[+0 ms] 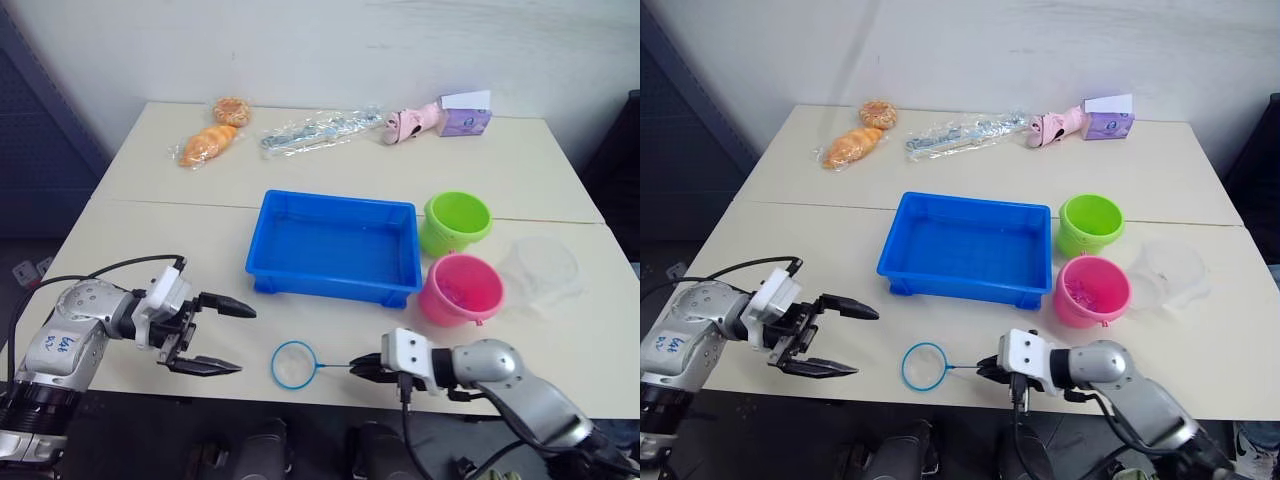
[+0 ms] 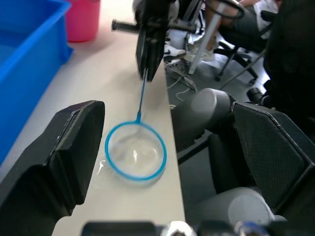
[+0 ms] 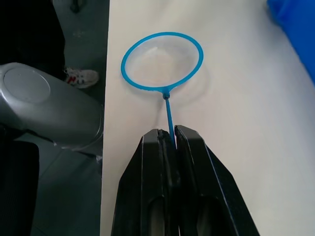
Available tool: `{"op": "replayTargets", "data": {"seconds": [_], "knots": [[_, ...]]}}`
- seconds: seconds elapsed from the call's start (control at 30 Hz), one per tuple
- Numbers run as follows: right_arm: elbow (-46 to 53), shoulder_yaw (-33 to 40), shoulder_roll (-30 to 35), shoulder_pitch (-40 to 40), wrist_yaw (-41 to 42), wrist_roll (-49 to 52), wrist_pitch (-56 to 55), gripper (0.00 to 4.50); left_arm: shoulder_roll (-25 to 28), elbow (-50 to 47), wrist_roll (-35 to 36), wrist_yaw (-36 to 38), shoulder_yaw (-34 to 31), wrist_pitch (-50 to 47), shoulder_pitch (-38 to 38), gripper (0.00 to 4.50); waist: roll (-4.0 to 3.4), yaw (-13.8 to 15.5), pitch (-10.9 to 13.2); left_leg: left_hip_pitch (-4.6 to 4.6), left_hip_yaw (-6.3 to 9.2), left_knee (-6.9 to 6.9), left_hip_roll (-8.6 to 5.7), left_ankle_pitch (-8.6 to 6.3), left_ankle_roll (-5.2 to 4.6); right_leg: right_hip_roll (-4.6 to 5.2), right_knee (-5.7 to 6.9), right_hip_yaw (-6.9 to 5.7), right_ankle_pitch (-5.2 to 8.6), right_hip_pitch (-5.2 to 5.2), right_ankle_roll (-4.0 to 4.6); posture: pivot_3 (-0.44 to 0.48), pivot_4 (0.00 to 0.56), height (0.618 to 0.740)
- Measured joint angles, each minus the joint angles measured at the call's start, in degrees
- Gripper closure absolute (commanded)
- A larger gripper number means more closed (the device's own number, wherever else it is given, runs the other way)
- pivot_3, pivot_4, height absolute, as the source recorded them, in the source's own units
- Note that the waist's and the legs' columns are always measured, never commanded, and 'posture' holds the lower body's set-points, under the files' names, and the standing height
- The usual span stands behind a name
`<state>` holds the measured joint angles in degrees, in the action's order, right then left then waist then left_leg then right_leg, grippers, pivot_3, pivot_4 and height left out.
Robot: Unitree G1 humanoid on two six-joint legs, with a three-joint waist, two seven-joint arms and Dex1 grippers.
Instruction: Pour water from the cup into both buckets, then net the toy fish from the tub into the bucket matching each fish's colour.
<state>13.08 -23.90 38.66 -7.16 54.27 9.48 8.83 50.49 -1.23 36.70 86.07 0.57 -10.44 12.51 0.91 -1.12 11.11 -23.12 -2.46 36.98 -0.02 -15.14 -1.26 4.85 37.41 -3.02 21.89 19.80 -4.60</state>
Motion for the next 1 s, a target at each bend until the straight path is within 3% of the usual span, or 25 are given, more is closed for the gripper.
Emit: {"op": "replayTargets", "data": {"seconds": [0.13,0.3,0.47,0.6,0.77,0.9,1.0], "knots": [[-6.7,-0.1,-2.5,-3.3,1.2,-1.2,-3.8,4.5,0.1,-1.2,0.3,0.0,0.0,-1.0,-0.4,0.05,0.0,-0.5,0.0,0.04,0.01,0.06,-0.01,-0.01,-0.02,0.0,0.03,-0.03,0.0,-0.07,0.0,0.0,0.15,0.74],[-8.6,2.2,-3.8,-2.9,2.6,1.1,-3.4,2.43,0.1,-2.6,0.4,0.0,-0.4,-1.7,-1.4,0.0,-0.02,-0.5,0.0,0.04,0.02,0.03,-0.01,-0.01,-0.01,0.0,0.05,-0.03,0.0,-0.05,0.0,0.0,0.15,0.74],[4.9,9.2,0.8,1.9,3.9,6.5,-0.7,0.04,0.1,-0.9,0.3,-0.3,-3.2,-2.2,-3.4,0.0,-0.07,-0.4,0.0,0.04,0.05,0.02,-0.01,-0.09,-0.1,0.0,0.02,-0.04,0.0,-0.06,0.0,0.0,0.15,0.74],[15.4,18.1,7.5,10.3,4.1,10.8,3.0,0.04,0.0,2.5,-0.9,-3.0,-6.7,-2.4,-3.2,0.0,-0.12,0.2,0.1,-0.01,0.12,0.01,-0.02,-0.14,-0.13,0.02,-0.08,-0.08,0.0,-0.08,0.0,0.0,0.15,0.74],[27.4,40.5,9.6,27.0,5.7,22.6,6.7,0.04,0.3,7.3,-5.9,-7.0,-11.6,3.8,-3.6,0.0,-0.17,1.0,0.1,0.0,0.13,-0.1,0.0,-0.18,-0.12,-0.01,-0.26,-0.12,0.0,-0.15,-0.01,0.0,0.15,0.74],[27.8,59.7,10.5,34.3,9.7,28.1,8.5,0.04,0.0,13.7,-11.8,-10.6,-13.0,11.9,-4.0,0.0,-0.13,0.9,0.1,0.1,0.11,-0.09,0.01,-0.23,-0.22,-0.01,-0.43,-0.13,-0.02,-0.33,-0.04,0.0,0.15,0.74],[25.0,65.0,10.5,34.7,11.7,26.4,5.1,0.04,-0.5,16.9,-13.9,-11.9,-13.0,15.0,-3.9,0.0,-0.09,0.9,0.0,0.09,0.12,-0.11,0.02,-0.24,-0.23,-0.01,-0.46,-0.13,-0.02,-0.31,-0.05,0.0,0.15,0.74]]}}
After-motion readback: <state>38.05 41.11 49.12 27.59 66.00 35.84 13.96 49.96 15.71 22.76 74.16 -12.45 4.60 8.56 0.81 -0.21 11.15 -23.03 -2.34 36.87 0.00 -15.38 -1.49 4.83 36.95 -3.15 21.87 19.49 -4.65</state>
